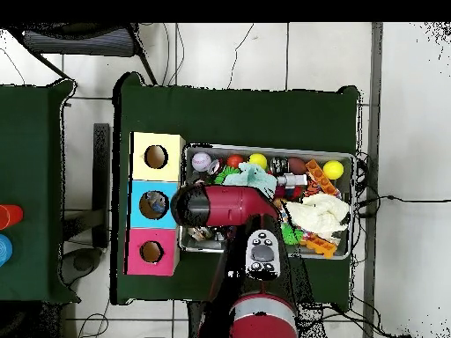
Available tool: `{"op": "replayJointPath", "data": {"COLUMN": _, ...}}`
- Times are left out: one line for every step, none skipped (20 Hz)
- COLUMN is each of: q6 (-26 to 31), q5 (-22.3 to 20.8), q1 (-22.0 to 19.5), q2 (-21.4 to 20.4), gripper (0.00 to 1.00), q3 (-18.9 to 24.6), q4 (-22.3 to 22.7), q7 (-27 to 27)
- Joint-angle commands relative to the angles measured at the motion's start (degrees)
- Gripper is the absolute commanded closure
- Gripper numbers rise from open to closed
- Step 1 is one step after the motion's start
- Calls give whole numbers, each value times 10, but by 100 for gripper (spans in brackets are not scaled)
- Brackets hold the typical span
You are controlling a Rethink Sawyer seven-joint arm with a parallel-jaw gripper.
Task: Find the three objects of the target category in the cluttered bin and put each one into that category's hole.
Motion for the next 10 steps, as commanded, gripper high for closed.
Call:
{"op": "replayJointPath", "data": {"q6": -14, "q5": 38, "q1": 15, "q2": 19, "gripper": 0, "q3": 25, "q4": 17, "q7": 90}}
{"op": "replayJointPath", "data": {"q6": -10, "q5": 40, "q1": 18, "q2": 17, "gripper": 0, "q3": 23, "q4": 14, "q7": 89}}
{"op": "replayJointPath", "data": {"q6": -5, "q5": 42, "q1": 21, "q2": 15, "gripper": 0, "q3": 21, "q4": 10, "q7": 87}}
{"op": "replayJointPath", "data": {"q6": -1, "q5": 45, "q1": 23, "q2": 15, "gripper": 0, "q3": 21, "q4": 4, "q7": 86}}
{"op": "replayJointPath", "data": {"q6": -2, "q5": 48, "q1": 23, "q2": 16, "gripper": 0, "q3": 22, "q4": 1, "q7": 83}}
{"op": "replayJointPath", "data": {"q6": -7, "q5": 52, "q1": 23, "q2": 21, "gripper": 0, "q3": 24, "q4": -4, "q7": 83}}
{"op": "replayJointPath", "data": {"q6": -11, "q5": 55, "q1": 23, "q2": 26, "gripper": 0, "q3": 25, "q4": -6, "q7": 82}}
{"op": "replayJointPath", "data": {"q6": -26, "q5": 56, "q1": 23, "q2": 41, "gripper": 0, "q3": 26, "q4": -15, "q7": 83}}
{"op": "replayJointPath", "data": {"q6": -38, "q5": 57, "q1": 22, "q2": 50, "gripper": 0, "q3": 27, "q4": -20, "q7": 83}}
{"op": "replayJointPath", "data": {"q6": -54, "q5": 58, "q1": 23, "q2": 69, "gripper": 0, "q3": 27, "q4": -34, "q7": 84}}
